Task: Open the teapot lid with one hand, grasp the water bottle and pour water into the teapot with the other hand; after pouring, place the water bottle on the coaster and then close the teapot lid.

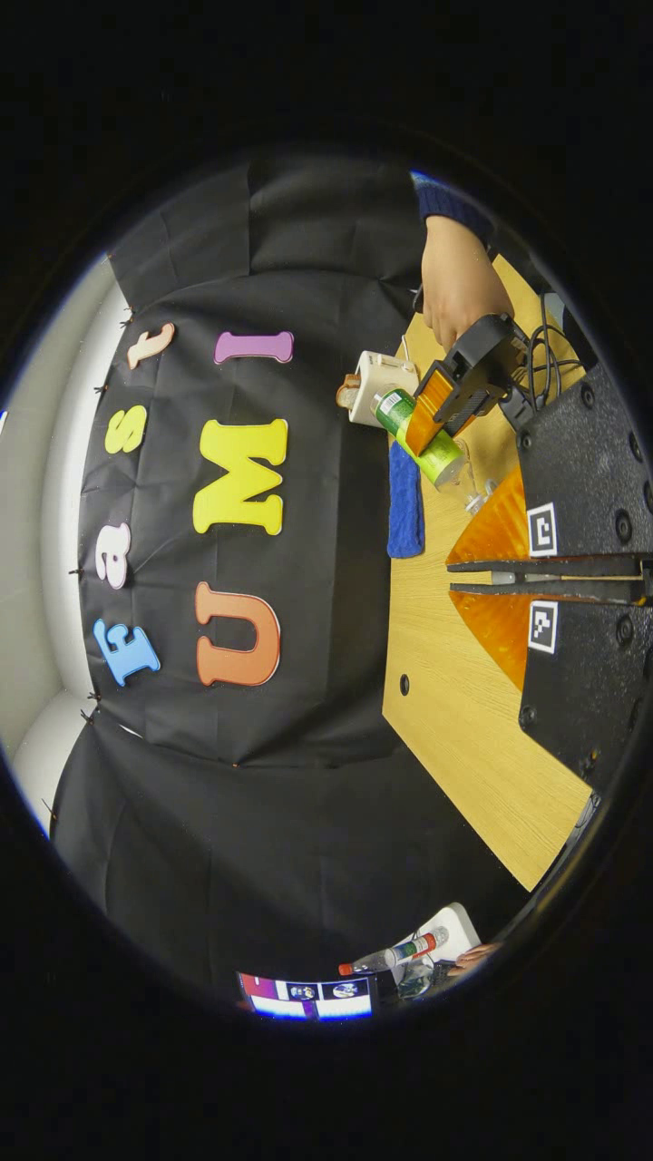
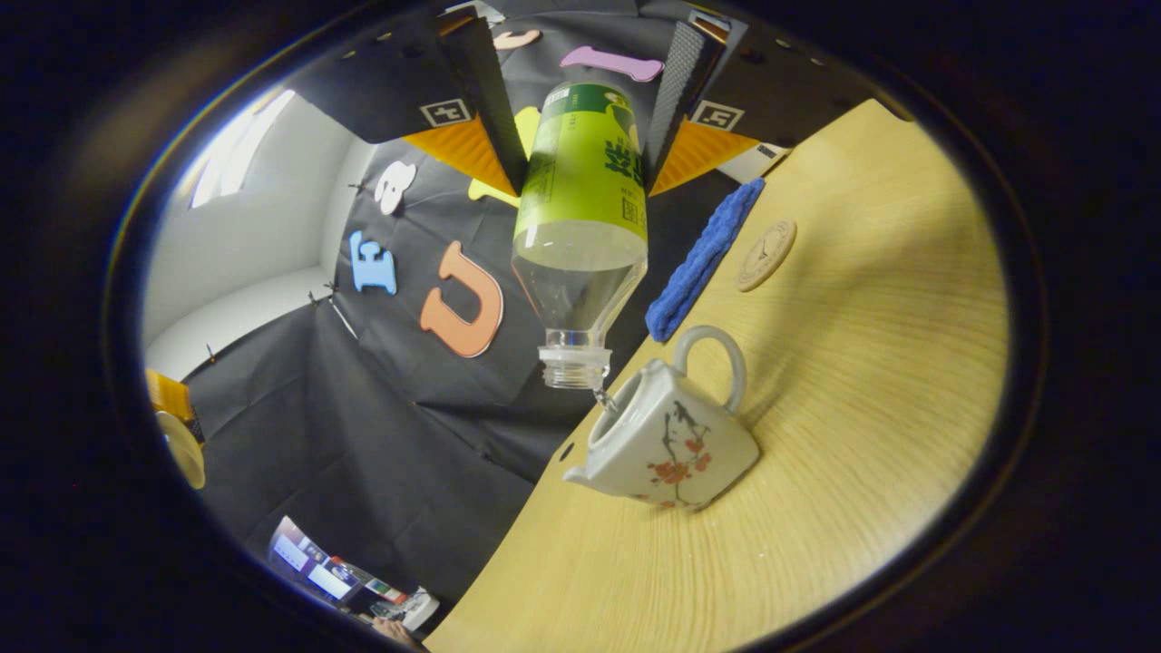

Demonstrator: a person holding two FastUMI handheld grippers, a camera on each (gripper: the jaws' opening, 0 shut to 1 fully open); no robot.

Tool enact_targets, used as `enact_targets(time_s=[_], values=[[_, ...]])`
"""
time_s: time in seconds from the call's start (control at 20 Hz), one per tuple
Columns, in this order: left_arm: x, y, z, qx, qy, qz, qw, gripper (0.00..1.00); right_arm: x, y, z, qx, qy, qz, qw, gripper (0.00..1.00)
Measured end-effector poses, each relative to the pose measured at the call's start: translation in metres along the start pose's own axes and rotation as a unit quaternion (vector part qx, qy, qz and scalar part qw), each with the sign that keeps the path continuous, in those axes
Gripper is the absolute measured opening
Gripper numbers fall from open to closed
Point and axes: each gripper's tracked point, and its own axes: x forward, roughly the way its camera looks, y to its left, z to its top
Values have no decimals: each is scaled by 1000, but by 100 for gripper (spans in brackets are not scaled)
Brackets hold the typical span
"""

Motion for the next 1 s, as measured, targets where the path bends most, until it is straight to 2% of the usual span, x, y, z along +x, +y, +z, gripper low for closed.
enact_targets(time_s=[0.45, 0.65, 0.85, 1.0], values=[[0, -1, -1, 5, 3, -2, 1000, 4, -7, 8, 0, -2, 3, 1, 1000, 73], [0, 0, -1, 6, 2, -2, 1000, 4, -6, 8, -3, 14, 4, 0, 1000, 72], [1, 0, -3, 4, 3, -4, 1000, 4, -7, 12, -9, 88, 9, -2, 996, 74], [4, 6, -6, 5, 9, 4, 1000, 4, -9, 27, -11, 176, 18, 21, 984, 72]])
